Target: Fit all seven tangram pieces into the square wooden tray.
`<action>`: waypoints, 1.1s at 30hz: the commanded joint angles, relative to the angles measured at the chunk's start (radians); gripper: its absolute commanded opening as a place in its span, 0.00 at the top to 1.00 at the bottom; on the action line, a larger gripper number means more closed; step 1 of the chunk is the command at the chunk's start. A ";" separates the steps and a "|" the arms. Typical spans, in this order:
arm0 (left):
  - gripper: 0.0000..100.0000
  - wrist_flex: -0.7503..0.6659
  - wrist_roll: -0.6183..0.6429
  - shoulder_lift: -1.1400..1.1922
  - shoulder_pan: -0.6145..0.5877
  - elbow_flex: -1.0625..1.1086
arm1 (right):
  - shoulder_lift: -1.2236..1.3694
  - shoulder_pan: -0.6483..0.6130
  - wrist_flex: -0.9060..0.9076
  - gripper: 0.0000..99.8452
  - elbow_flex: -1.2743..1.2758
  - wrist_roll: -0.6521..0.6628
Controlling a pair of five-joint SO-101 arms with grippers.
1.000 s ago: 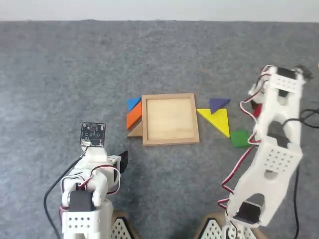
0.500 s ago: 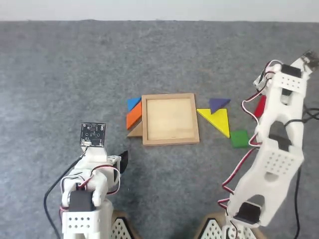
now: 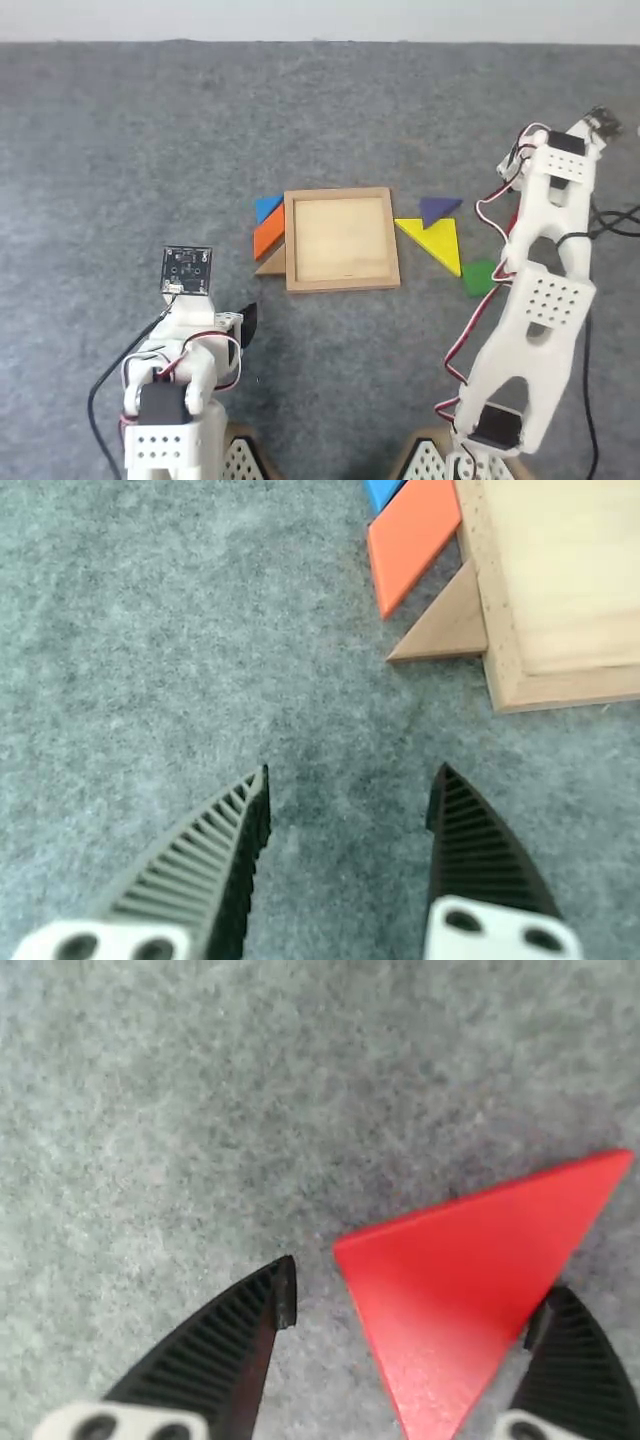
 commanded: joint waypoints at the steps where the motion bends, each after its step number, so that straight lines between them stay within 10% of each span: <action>1: 0.76 0.006 -0.008 -0.011 0.000 -0.007 | 0.016 0.048 0.021 0.65 -0.075 -0.074; 33: 0.76 0.006 -0.008 -0.011 0.000 -0.007 | 0.070 0.047 0.200 0.81 -0.117 0.094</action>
